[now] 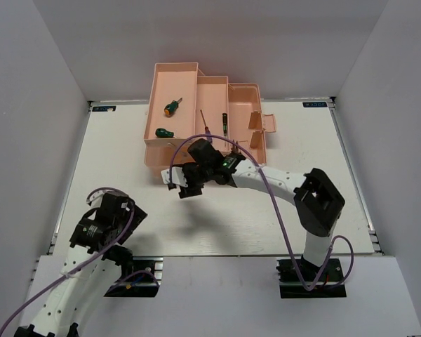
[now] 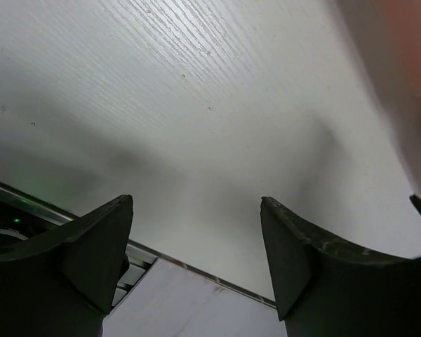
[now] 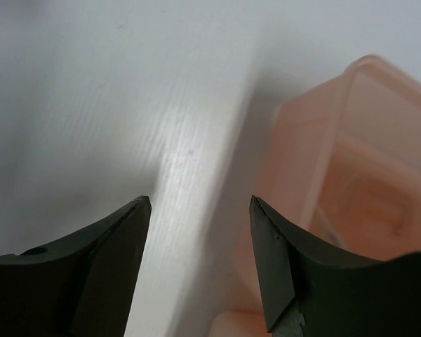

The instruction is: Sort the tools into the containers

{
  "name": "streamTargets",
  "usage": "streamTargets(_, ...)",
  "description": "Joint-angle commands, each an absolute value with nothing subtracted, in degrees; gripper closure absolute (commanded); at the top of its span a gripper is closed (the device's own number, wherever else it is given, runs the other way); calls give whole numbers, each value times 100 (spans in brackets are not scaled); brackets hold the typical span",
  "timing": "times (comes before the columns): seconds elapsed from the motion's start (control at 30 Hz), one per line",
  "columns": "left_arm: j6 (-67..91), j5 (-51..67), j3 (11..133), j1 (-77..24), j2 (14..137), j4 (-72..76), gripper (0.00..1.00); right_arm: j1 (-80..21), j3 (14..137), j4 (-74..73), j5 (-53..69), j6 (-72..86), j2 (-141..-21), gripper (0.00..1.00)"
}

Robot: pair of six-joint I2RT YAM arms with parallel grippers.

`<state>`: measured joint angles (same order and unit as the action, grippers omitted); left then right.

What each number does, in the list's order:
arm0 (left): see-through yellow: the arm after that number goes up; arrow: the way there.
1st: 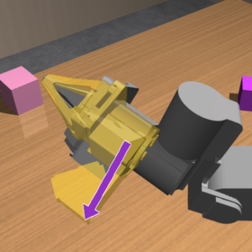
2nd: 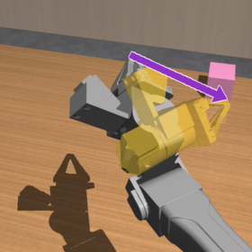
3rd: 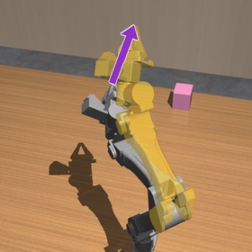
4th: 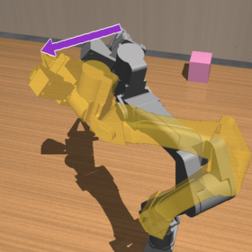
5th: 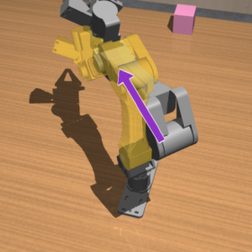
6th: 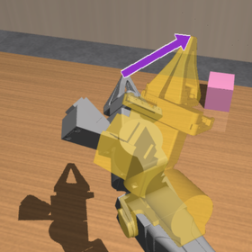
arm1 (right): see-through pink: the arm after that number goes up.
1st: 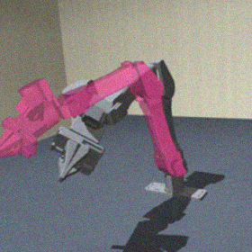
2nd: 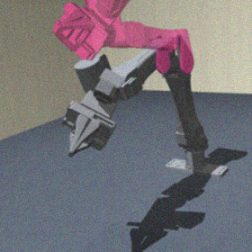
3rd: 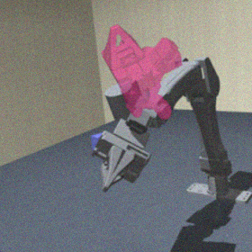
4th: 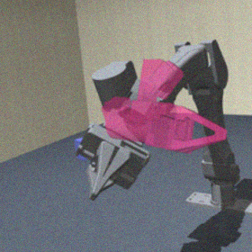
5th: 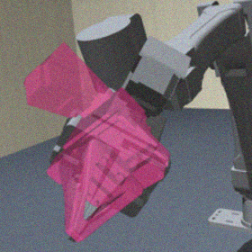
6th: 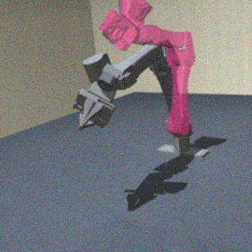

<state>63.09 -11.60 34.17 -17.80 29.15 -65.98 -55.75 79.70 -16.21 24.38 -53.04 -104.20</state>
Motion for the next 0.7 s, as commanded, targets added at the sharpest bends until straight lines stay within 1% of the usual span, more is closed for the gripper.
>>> streamTargets(0.0,6521,-1266,3507,-1802,2795,-6872,16,-5695,8244,-450,1828,-5449,-10625,35)
streamTargets(0.17,6521,-1213,3507,-1802,2848,-6803,16,-5783,8419,-168,1837,-5493,-10810,35)
streamTargets(0.3,6521,-1151,3507,-1802,2917,-6653,16,-5792,8770,132,1468,-5546,-11170,34)
streamTargets(0.37,6469,-1099,3507,-1802,3006,-6601,16,-5836,9112,184,1145,-5537,-11522,34)
streamTargets(0.53,6363,-1046,3507,-1802,3199,-6425,16,-5809,9614,18,809,-5879,-12321,34)
streamTargets(0.6,6302,-1046,3507,-1802,3251,-6294,16,-5783,9834,-289,826,-5862,-12497,37)
streamTargets(0.67,6250,-984,3560,-1802,3252,-6153,16,-5774,9879,-587,887,-5801,-12524,53)
